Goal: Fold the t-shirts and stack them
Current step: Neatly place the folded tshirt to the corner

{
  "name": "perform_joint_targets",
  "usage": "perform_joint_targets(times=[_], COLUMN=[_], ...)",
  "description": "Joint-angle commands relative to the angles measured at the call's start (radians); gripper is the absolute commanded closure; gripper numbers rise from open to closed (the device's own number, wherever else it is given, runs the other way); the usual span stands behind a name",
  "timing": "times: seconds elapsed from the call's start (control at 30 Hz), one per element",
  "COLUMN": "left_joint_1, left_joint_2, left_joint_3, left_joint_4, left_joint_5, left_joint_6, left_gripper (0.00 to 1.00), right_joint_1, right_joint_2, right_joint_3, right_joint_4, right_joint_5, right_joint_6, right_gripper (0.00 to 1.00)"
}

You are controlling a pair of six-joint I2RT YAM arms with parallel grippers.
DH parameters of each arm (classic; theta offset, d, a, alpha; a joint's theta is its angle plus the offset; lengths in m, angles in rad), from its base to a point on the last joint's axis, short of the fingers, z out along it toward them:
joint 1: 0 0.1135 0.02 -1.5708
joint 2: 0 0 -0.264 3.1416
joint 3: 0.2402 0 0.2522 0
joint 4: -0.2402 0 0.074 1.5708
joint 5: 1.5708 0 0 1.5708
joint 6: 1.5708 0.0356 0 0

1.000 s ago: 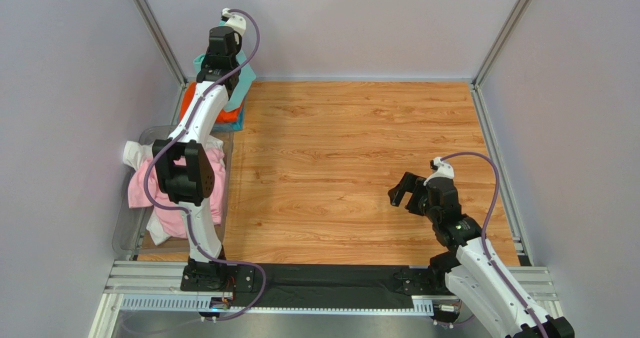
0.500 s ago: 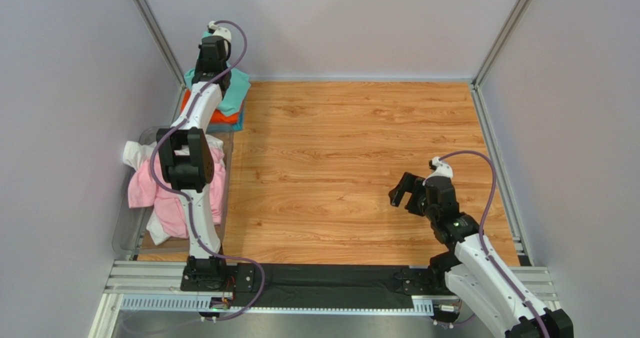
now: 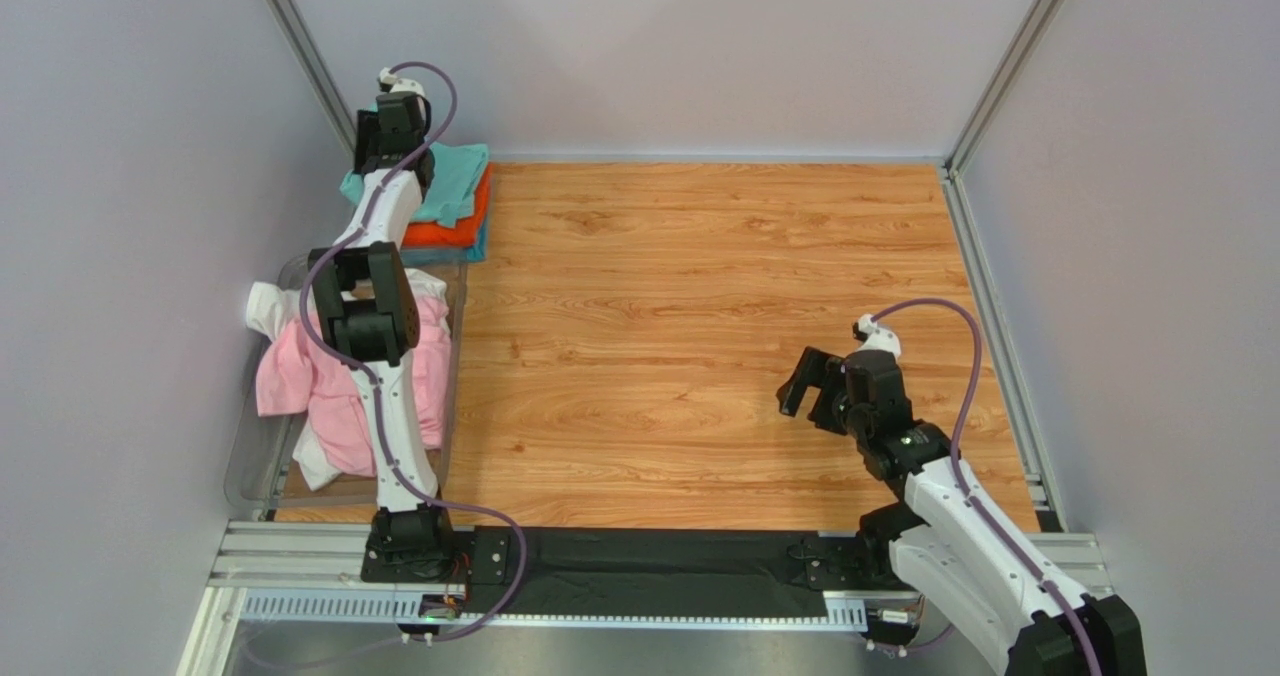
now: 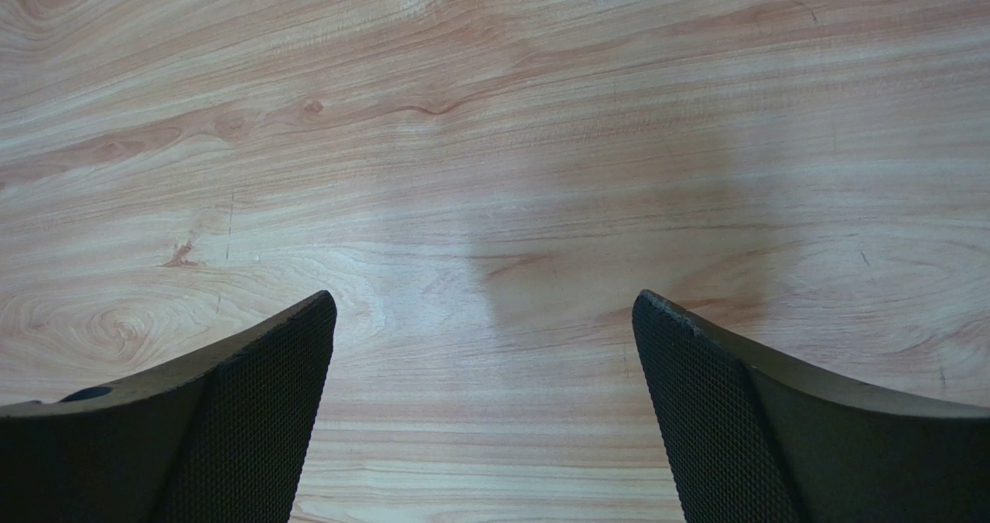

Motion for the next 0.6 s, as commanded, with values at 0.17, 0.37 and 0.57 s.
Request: perform_joint_targets(times=[0.17,0.37,0.57], left_joint_1=[0.016,0.015,0.006], left_joint_2=[-0.044,-0.115,-0.216], left_joint_3=[0.045,-0.01,-0.176], left_joint_4=[-0.049,-0.097,-0.096], left_joint_5=[0.059,0.163,0.258], left_joint_6=[-0.113,-0.182,-0.248], left_gripper=[0.0,0.0,0.0], right_joint_1=[-0.001,-0.001,-0.001], right_joint_2=[0.029,0.013,-0.01], right_joint_3=[0.046,0.04,0.037], right_joint_4=[0.035,0.032,0.027], right_joint_5=[0.02,0.006,-0.008], right_joint_6=[-0.019,-0.02,-0.019], right_gripper=[0.0,0.0,0.0])
